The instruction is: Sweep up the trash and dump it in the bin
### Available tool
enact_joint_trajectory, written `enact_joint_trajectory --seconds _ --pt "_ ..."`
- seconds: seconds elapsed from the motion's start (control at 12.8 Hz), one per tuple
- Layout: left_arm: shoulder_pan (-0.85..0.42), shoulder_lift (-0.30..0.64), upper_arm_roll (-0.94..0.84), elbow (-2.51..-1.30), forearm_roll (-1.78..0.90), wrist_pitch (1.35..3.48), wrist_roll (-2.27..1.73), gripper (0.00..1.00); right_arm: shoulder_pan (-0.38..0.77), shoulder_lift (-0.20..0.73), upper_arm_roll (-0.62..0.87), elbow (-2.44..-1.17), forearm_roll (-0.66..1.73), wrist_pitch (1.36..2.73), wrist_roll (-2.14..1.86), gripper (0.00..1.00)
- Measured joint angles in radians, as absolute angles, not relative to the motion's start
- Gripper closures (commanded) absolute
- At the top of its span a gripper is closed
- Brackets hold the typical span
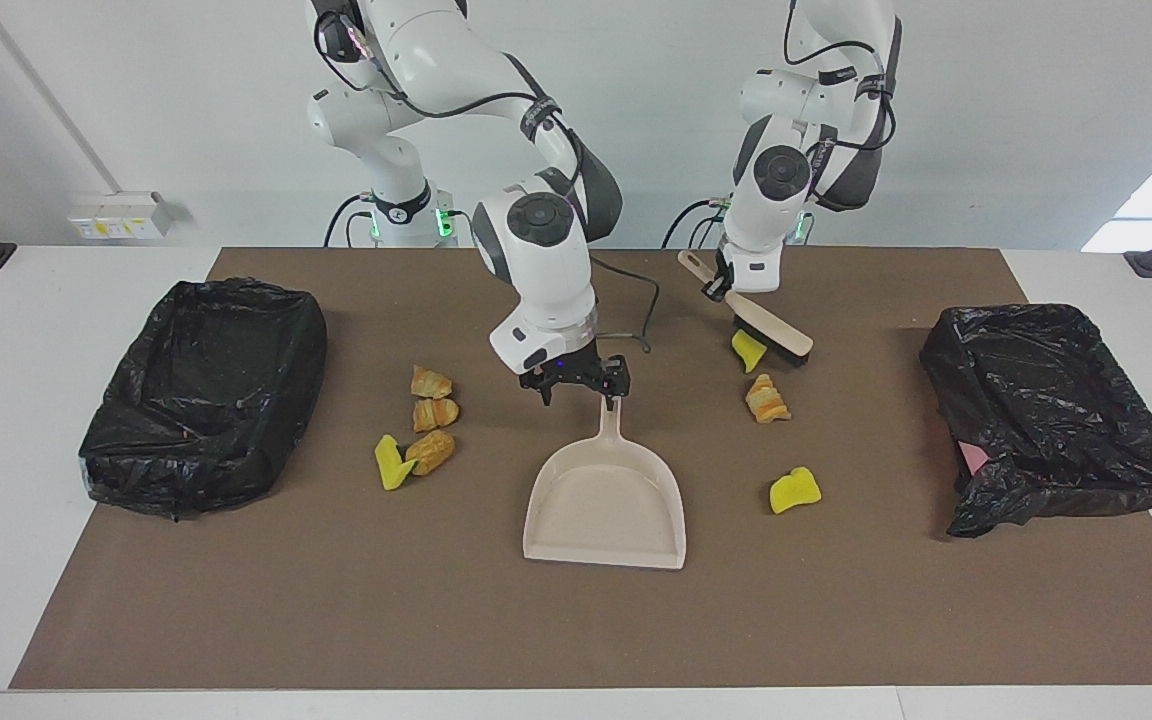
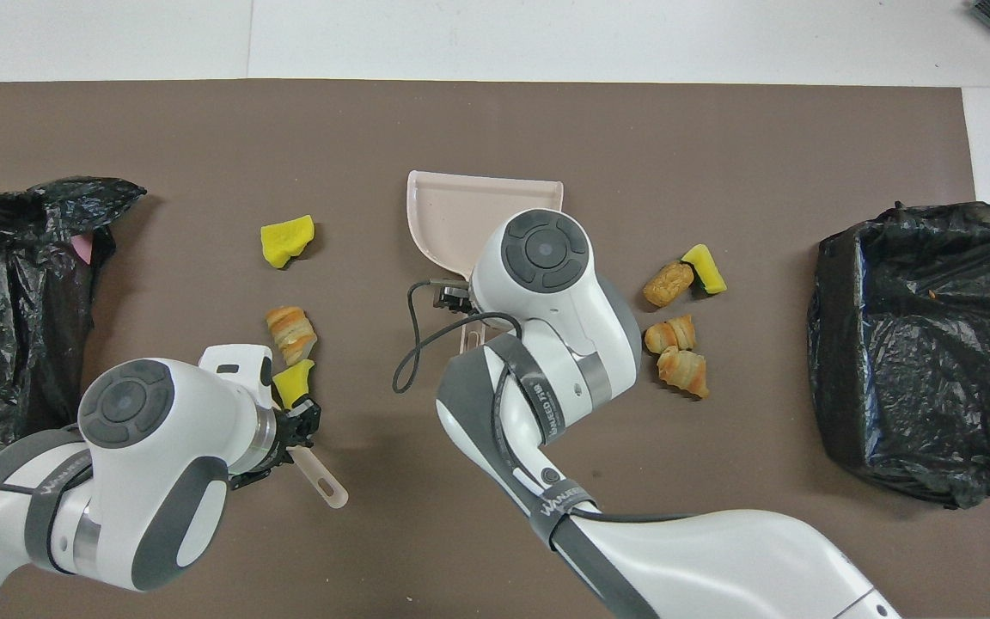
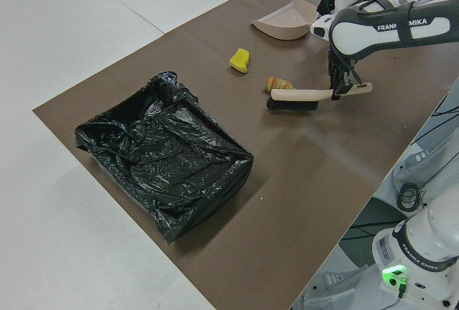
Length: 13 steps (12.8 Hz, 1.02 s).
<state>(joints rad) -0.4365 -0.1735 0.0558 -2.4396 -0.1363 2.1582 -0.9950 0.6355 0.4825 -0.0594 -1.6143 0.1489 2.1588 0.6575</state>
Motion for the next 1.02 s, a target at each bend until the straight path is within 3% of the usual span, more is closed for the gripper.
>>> enact_joint_trajectory --seconds 0.23,0.39,0.47,0.55,0.62,0.7,1.02 --pt "-0.408 -0.126 0.055 -2.378 -0.145 2.192 -0.913 1.00 0.657 0.482 -0.058 -1.622 0.172 2.156 0.656 0.02" --pt "-0.367 -0.082 0.055 -2.304 -0.146 2.168 -0.848 1.00 0.648 0.481 -0.059 -1.624 0.172 2.156 0.629 0.19" --pt "-0.341 -0.060 0.056 -2.258 -0.147 2.132 -0.817 1.00 0.643 0.482 -0.060 -1.626 0.173 2.156 0.613 0.30" --pt "-0.319 -0.045 0.056 -2.214 -0.147 2.095 -0.789 1.00 0.642 0.482 -0.061 -1.629 0.173 2.156 0.606 0.52" --pt "-0.301 -0.037 0.056 -2.178 -0.147 2.063 -0.758 1.00 0.642 0.482 -0.060 -1.633 0.173 2.155 0.603 0.86" --pt "-0.286 -0.035 0.056 -2.158 -0.148 2.044 -0.721 1.00 0.643 0.482 -0.060 -1.634 0.173 2.152 0.603 1.00" --pt "-0.227 -0.033 0.057 -2.155 -0.148 1.995 -0.513 1.00 0.638 0.478 -0.061 -1.621 0.175 2.110 0.598 1.00"
